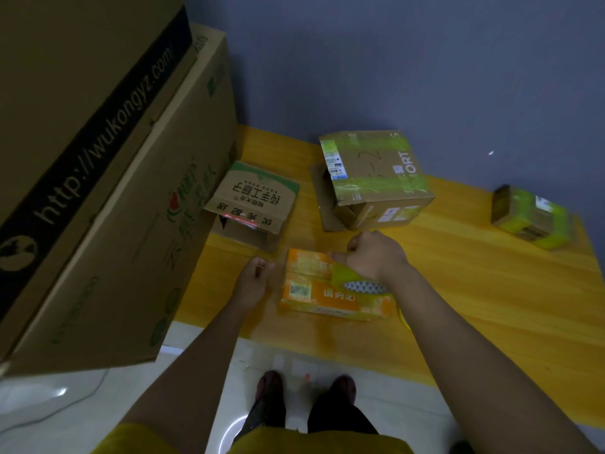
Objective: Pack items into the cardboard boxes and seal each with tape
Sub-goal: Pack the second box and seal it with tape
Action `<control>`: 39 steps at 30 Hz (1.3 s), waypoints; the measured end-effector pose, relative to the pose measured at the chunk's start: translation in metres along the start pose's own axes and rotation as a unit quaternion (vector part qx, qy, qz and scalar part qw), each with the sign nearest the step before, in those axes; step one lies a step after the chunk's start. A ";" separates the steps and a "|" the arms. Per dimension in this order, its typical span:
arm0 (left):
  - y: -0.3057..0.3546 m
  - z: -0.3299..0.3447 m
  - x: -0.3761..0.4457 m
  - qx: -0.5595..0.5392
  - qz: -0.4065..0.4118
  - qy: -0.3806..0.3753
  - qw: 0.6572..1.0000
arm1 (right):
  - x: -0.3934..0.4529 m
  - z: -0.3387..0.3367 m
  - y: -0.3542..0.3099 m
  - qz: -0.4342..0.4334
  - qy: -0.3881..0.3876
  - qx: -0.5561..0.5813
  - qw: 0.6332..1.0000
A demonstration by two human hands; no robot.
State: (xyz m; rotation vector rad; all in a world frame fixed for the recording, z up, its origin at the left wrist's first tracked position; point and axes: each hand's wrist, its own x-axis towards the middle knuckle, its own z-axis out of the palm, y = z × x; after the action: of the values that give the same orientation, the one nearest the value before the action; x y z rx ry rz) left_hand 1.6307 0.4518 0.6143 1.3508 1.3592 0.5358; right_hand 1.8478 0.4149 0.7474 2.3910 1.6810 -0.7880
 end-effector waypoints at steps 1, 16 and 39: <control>-0.001 0.001 0.001 -0.003 0.000 0.002 1.000 | 0.000 0.000 0.000 0.000 0.001 0.001 1.000; -0.023 0.035 0.006 -0.030 -0.038 -0.076 0.996 | 0.008 0.008 0.000 -0.008 0.014 -0.009 1.000; 0.033 0.067 -0.020 0.258 0.145 -0.031 0.955 | -0.035 0.000 0.066 -0.048 -0.033 0.408 0.911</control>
State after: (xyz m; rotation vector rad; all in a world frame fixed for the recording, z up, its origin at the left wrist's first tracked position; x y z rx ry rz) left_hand 1.6980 0.4182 0.6302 1.9986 1.3049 0.3337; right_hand 1.8984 0.3602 0.7507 2.6920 1.6589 -1.8726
